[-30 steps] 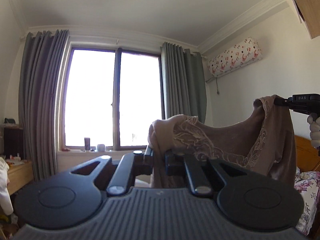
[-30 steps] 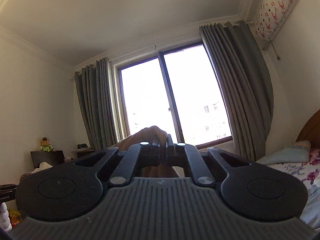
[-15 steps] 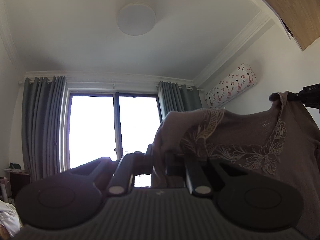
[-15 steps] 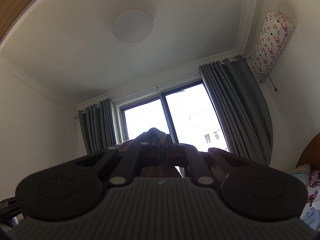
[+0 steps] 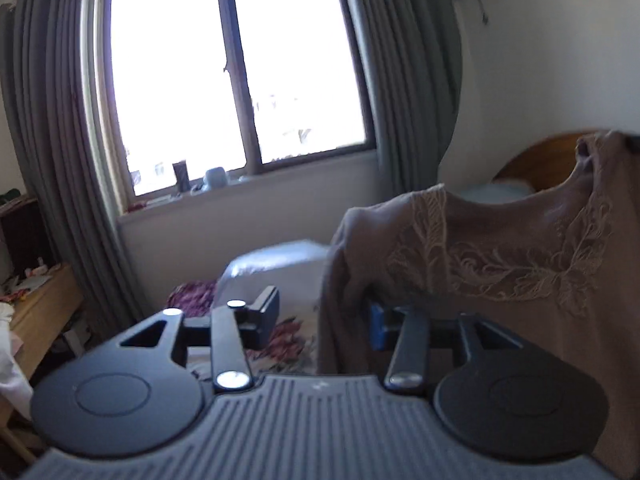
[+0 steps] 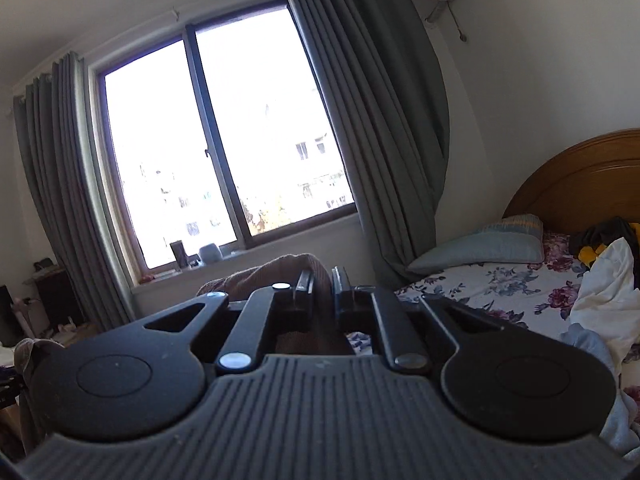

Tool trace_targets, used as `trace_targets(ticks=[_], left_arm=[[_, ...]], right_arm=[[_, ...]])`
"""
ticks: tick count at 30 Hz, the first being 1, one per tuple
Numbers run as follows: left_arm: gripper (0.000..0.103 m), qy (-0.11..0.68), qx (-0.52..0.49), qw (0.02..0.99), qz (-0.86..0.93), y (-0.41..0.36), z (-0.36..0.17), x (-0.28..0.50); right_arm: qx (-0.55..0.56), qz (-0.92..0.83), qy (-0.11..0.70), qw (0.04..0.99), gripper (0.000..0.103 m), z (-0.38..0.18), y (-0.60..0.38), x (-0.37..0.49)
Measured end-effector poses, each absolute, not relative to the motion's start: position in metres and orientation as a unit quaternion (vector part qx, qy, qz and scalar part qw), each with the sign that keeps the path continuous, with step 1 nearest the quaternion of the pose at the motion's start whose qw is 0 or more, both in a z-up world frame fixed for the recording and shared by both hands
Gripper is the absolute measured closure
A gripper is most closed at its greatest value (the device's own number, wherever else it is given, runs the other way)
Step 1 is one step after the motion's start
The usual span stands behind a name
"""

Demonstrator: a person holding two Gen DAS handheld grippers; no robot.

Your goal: Fold clothes

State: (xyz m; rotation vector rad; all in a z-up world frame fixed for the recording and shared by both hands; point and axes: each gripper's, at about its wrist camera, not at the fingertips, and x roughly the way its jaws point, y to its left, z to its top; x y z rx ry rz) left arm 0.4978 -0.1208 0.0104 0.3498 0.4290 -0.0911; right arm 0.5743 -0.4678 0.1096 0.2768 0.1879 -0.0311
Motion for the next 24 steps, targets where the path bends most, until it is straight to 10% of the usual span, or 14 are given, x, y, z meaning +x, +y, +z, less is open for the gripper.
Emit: trace_targets(ticks=[1,8,16,24], left_arm=[[0.045,0.250,0.190,0.949,-0.024,-0.121,-0.022,0.517],[0.044,0.369,0.086,0.925,0.026,-0.046,-0.160,0.488],[0.045,0.411,-0.111,0.903,-0.061,-0.006,-0.146,0.313],[0.049,0.382,-0.133,0.905,-0.127,-0.034,-0.157,0.283]], right_arm=[[0.139,-0.030,0.114,0.983,0.031,0.088,-0.470,0.590],[0.113,0.126,0.223,0.960,0.030,-0.069,-0.467,0.543],[0.163,0.067,0.372,0.912,0.035,-0.248,-0.448,0.392],[0.267,0.012,0.315,0.911,0.050,-0.257,-0.443,0.327]])
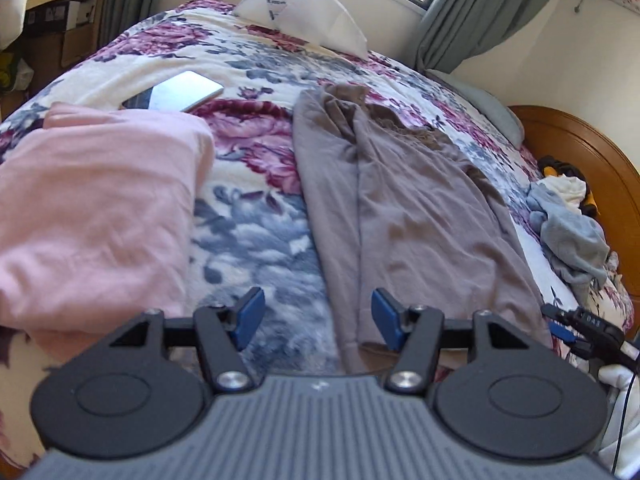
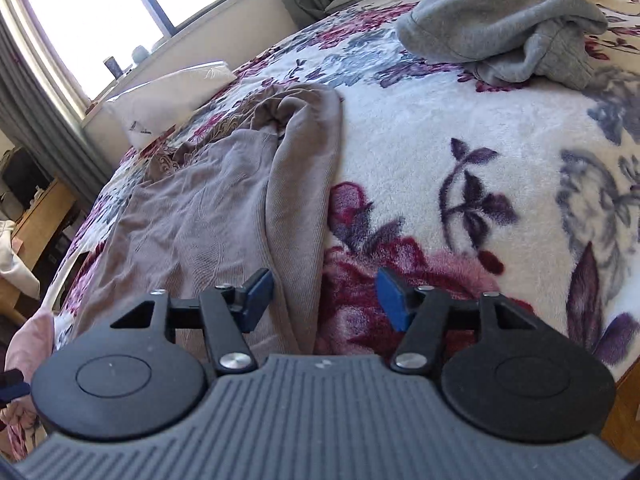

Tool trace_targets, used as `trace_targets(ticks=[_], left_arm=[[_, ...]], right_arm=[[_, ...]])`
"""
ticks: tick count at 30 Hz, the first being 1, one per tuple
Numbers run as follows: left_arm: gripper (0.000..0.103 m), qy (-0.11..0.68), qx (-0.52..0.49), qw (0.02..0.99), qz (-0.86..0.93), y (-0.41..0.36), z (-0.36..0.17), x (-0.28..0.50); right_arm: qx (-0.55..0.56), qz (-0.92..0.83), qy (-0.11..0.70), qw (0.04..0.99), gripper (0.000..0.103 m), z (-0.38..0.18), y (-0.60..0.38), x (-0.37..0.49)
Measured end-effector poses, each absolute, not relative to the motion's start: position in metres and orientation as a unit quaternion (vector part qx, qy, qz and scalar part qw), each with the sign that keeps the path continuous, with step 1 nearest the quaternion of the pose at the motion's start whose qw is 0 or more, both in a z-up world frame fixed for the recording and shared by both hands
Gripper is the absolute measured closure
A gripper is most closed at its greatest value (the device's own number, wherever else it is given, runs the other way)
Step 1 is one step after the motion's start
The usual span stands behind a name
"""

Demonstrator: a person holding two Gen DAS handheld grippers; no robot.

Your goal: Fold clothes

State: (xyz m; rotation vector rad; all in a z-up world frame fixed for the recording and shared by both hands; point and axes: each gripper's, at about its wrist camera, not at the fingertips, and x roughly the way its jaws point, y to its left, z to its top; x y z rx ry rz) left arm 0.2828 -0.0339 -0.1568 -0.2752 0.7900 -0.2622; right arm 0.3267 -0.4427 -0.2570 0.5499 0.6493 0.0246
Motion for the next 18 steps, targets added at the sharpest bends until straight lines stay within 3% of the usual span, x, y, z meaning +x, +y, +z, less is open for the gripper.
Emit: trace_targets(ticks=[3,4,6,10,13,18], left_arm=[[0.064,0.374,-0.162,0.904,-0.131,-0.038,-0.163,0.287],[0.073,0.374,-0.175,0.902,-0.128,-0.039,-0.167,0.292],[0.083,0.377,-0.180,0.900,-0.125,-0.042,-0.175,0.292],[0.083,0.384,-0.192,0.895,-0.119,-0.046,-0.184,0.292],[0.083,0.389,-0.205,0.890,-0.122,-0.044,-0.187,0.291],[0.083,0.399,-0.215,0.883,-0.120,-0.037,-0.193,0.284]], right_arm=[[0.330,-0.011,0.288,0.899,0.054,-0.259,-0.457,0.330],[0.334,-0.019,0.286,0.898,0.056,-0.263,-0.459,0.330],[0.316,-0.021,0.300,0.900,0.057,-0.266,-0.457,0.341],[0.219,-0.011,0.327,0.919,0.057,-0.263,-0.436,0.363],[0.177,0.011,0.334,0.926,0.101,-0.262,-0.424,0.367],[0.176,0.003,0.300,0.937,0.101,-0.245,-0.442,0.356]])
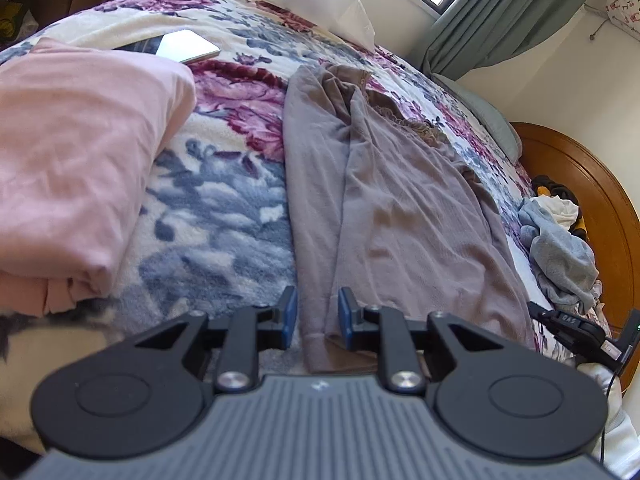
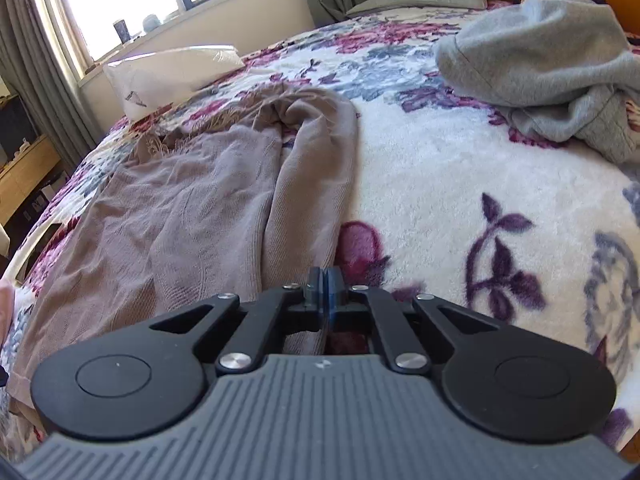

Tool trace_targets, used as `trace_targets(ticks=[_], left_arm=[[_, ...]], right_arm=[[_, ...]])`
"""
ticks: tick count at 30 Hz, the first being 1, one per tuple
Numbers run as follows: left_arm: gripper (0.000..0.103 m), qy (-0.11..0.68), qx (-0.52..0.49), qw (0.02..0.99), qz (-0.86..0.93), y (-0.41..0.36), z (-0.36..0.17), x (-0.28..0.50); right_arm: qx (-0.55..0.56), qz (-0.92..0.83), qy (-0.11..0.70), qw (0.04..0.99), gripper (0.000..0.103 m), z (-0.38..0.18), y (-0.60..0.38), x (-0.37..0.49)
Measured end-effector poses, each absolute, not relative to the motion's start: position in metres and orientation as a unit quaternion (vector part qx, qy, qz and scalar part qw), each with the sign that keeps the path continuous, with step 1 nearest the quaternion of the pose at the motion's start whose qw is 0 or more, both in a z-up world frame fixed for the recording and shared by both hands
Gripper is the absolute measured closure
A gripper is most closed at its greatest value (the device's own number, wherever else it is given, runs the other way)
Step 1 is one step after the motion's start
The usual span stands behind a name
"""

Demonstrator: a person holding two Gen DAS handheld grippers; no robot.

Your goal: Fold clothes

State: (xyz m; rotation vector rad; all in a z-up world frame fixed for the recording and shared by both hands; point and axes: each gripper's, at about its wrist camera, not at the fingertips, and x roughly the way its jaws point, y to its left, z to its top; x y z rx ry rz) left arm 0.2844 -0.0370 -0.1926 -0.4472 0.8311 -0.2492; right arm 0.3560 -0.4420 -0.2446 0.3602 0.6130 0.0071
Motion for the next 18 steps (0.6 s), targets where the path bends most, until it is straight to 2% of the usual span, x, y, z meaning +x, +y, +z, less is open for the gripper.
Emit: trace_targets(ticks=[6,9,11,15,18], left_arm=[[0.078,0.408,-0.226,0.876,-0.122,-0.032,-0.197,0.276],[0.078,0.410,-0.233,0.873,-0.124,-0.035,-0.200,0.274],[0.078,0.410,-0.235,0.872,-0.130,-0.041,-0.202,0.271],[0.078,0.411,-0.227,0.872,-0.137,-0.050,-0.202,0.266],[0.076,0.412,-0.238,0.868,-0.139,-0.046,-0.201,0.264]], right_arm=[[0.202,-0.111,0.242,0.943,0.100,-0.212,-0.515,0.352],[0.180,-0.119,0.265,0.940,0.092,-0.210,-0.524,0.354],[0.153,-0.096,0.261,0.948,0.073,-0.208,-0.512,0.348],[0.079,0.056,0.228,0.969,0.058,-0.199,-0.453,0.319],[-0.043,0.190,0.228,0.954,0.045,-0.202,-0.383,0.300]])
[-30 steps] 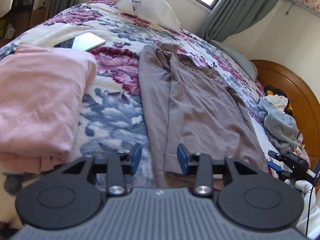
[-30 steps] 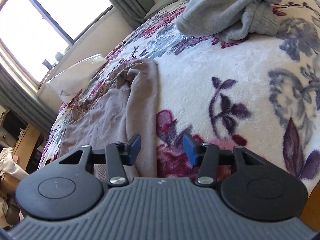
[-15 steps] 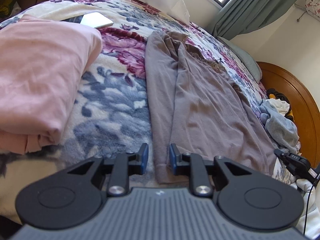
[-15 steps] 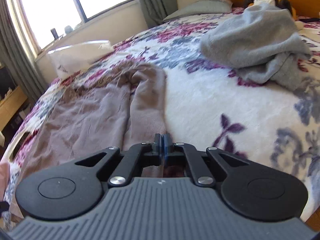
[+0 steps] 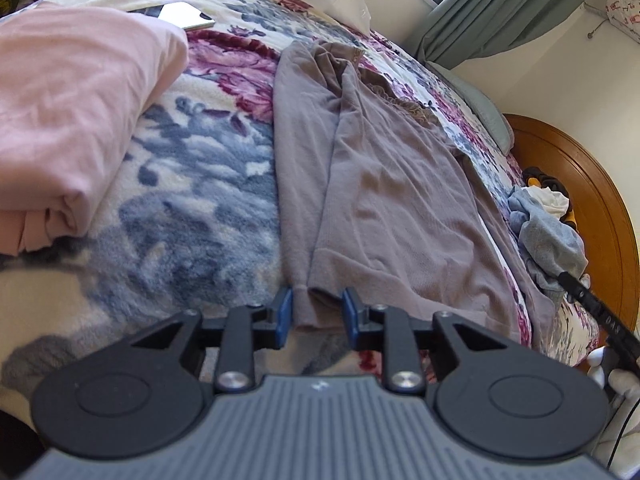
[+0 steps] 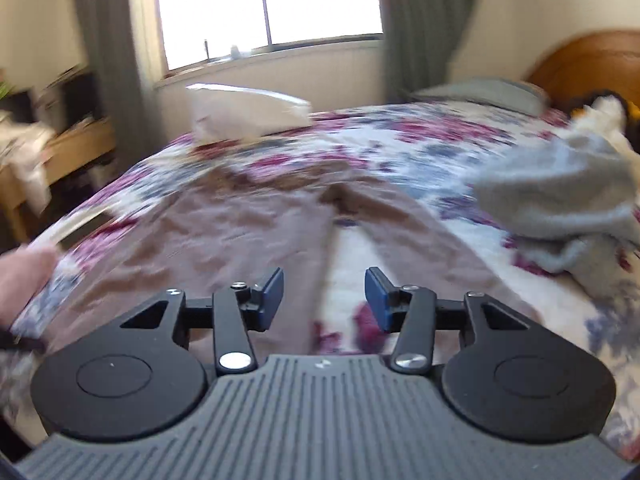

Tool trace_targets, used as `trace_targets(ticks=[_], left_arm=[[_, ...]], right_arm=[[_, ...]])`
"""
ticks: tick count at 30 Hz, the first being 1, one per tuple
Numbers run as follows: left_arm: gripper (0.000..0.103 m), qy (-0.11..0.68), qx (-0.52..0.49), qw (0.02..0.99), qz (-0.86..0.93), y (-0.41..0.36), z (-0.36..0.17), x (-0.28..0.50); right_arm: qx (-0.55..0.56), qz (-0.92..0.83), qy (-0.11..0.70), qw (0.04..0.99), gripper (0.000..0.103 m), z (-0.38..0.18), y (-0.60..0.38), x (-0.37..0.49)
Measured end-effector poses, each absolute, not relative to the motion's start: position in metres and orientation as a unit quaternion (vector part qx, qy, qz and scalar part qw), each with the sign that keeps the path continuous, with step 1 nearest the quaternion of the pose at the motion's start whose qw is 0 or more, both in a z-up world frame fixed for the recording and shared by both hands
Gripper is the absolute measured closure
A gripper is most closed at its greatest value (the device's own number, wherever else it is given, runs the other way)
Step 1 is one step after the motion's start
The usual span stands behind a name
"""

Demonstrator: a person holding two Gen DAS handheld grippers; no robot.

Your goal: Fold clothes

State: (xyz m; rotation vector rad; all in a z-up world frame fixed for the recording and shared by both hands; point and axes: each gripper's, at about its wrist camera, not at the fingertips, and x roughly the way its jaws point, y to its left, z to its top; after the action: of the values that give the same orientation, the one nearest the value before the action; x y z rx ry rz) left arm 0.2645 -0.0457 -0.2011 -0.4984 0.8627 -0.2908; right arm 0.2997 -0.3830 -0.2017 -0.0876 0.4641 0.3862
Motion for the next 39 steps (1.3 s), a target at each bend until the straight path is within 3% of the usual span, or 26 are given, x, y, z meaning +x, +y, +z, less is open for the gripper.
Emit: trace_targets(ticks=[2,5,6,7,8,11,15,18,20,21,22,23,29,36,39], left_arm=[[0.075,0.413,-0.246,0.866,-0.137,-0.041,-0.201,0.263],[0.072,0.415,-0.253,0.864,-0.133,-0.036,-0.201,0.261],[0.071,0.416,-0.255,0.863,-0.132,-0.034,-0.201,0.260],[0.070,0.416,-0.255,0.863,-0.132,-0.034,-0.201,0.259],[0.070,0.417,-0.255,0.862,-0.132,-0.034,-0.200,0.259],[0.067,0.418,-0.252,0.862,-0.136,-0.035,-0.201,0.258],[0.059,0.419,-0.250,0.862,-0.136,-0.042,-0.203,0.262],[0.060,0.412,-0.246,0.867,-0.133,-0.052,-0.202,0.267],[0.074,0.404,-0.237,0.872,-0.140,-0.061,-0.200,0.271],[0.092,0.403,-0.235,0.874,-0.139,-0.064,-0.200,0.272],[0.095,0.405,-0.237,0.873,-0.133,-0.066,-0.200,0.274],[0.096,0.404,-0.246,0.872,-0.126,-0.064,-0.200,0.275],[0.097,0.352,-0.251,0.897,-0.084,-0.046,-0.175,0.262],[0.097,0.255,-0.270,0.928,-0.032,0.029,-0.110,0.270],[0.097,0.228,-0.280,0.932,-0.019,0.062,-0.086,0.289]], right_arm=[[-0.108,0.237,0.240,0.935,0.039,-0.213,-0.349,0.296],[-0.196,0.236,0.270,0.913,0.041,-0.243,-0.311,0.303],[-0.205,0.232,0.279,0.909,0.047,-0.250,-0.306,0.306],[-0.194,0.240,0.287,0.907,0.084,-0.254,-0.306,0.309],[-0.171,0.240,0.288,0.911,0.100,-0.253,-0.309,0.310],[-0.121,0.207,0.245,0.939,0.100,-0.232,-0.326,0.298],[-0.078,0.165,0.225,0.957,0.100,-0.214,-0.354,0.286],[-0.085,0.169,0.255,0.948,0.099,-0.217,-0.365,0.284],[-0.091,0.175,0.264,0.944,0.097,-0.221,-0.366,0.280],[-0.088,0.178,0.265,0.944,0.095,-0.222,-0.366,0.278],[-0.082,0.176,0.264,0.945,0.086,-0.223,-0.366,0.277],[-0.075,0.172,0.263,0.946,0.076,-0.224,-0.367,0.275],[-0.064,0.165,0.263,0.948,0.062,-0.227,-0.365,0.272],[-0.062,0.180,0.261,0.946,0.061,-0.224,-0.355,0.273],[-0.047,0.189,0.259,0.946,0.050,-0.221,-0.350,0.279]])
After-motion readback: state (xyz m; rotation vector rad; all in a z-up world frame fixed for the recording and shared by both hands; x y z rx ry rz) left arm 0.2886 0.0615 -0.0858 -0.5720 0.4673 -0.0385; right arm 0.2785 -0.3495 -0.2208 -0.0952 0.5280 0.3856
